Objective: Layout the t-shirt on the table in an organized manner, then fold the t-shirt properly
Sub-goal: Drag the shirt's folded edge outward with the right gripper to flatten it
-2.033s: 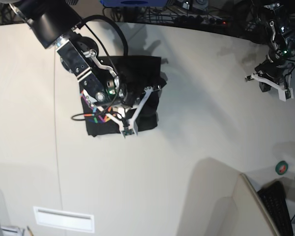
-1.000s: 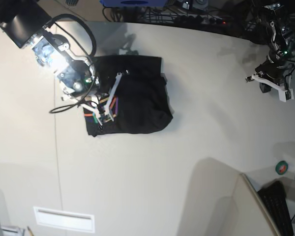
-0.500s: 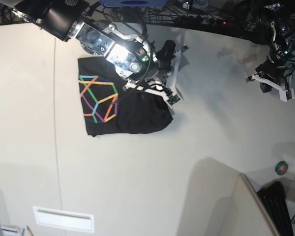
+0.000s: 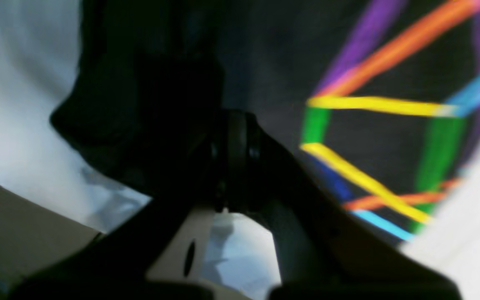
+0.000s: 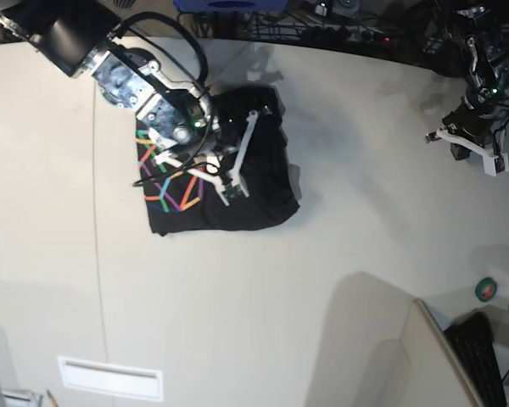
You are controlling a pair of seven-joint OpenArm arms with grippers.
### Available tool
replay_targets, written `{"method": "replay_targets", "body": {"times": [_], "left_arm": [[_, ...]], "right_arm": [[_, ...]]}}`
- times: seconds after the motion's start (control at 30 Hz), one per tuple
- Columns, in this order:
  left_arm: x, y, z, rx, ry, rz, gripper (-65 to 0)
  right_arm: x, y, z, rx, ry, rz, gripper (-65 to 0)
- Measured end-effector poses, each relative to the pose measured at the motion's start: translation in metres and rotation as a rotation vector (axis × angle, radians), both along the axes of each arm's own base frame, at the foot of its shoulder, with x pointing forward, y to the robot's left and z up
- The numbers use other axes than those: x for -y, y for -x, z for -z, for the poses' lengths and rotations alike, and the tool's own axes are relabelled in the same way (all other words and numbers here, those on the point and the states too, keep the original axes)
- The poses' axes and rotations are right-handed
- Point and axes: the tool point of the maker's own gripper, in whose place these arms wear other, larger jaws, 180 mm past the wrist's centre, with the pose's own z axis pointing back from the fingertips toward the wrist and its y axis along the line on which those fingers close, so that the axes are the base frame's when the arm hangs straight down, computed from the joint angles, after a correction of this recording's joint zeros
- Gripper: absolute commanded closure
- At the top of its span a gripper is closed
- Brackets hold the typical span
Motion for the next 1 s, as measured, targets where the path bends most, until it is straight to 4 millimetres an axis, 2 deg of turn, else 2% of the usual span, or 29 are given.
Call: {"method": "replay_targets", "body": {"times": [0.13,0.23,0.33,0.43,0.6,0.67,0.77,0.83,0.93,1.0], "left_arm": [[0.001,0.000,0.001,-0.002,0.003,0.004,0.0],[0.000,0.002,0.001,-0.006,-0.001,0.003,0.0],[0.000,0.003,0.001,-0.007,0.001,0.003,0.0],[0.000,0.002,0.001,-0.006,0.001,0.003,0.0],[0.000,0.003,0.001,-0.007,-0.001,0.003,0.0],[0.000,0.003,0.001,-0.008,-0.002,0.003,0.0],[-0.001,0.003,0.001,-0.008,-0.003,0.003,0.0],[0.000,0.003,0.001,-0.008,-0.002,0.003,0.0],[0.000,0.002,0.001,-0.005,0.001,0.003,0.0],[0.000,0.002,0.001,-0.004,0.000,0.003,0.0]], "right_arm": [[-0.034,0.018,0.010,-0.040,-0.003,-0.072,0.0],[-0.065,0.025,0.005,-0.036,-0.023,-0.143,0.0],[-0.089,0.015,0.001,0.019,-0.033,-0.196,0.0],[-0.101,0.000,-0.008,0.052,-0.035,-0.209,0.0],[-0.097,-0.007,-0.045,0.088,-0.087,-0.221,0.0],[-0.085,-0.026,-0.049,0.098,-0.095,-0.151,0.0],[-0.055,-0.066,-0.040,0.125,-0.032,-0.050,0.0],[-0.044,-0.082,-0.030,0.153,0.000,-0.033,0.0],[-0.047,-0.088,-0.009,0.141,0.033,-0.021,0.0],[-0.056,-0.096,-0.001,0.137,0.038,-0.019,0.0]]}}
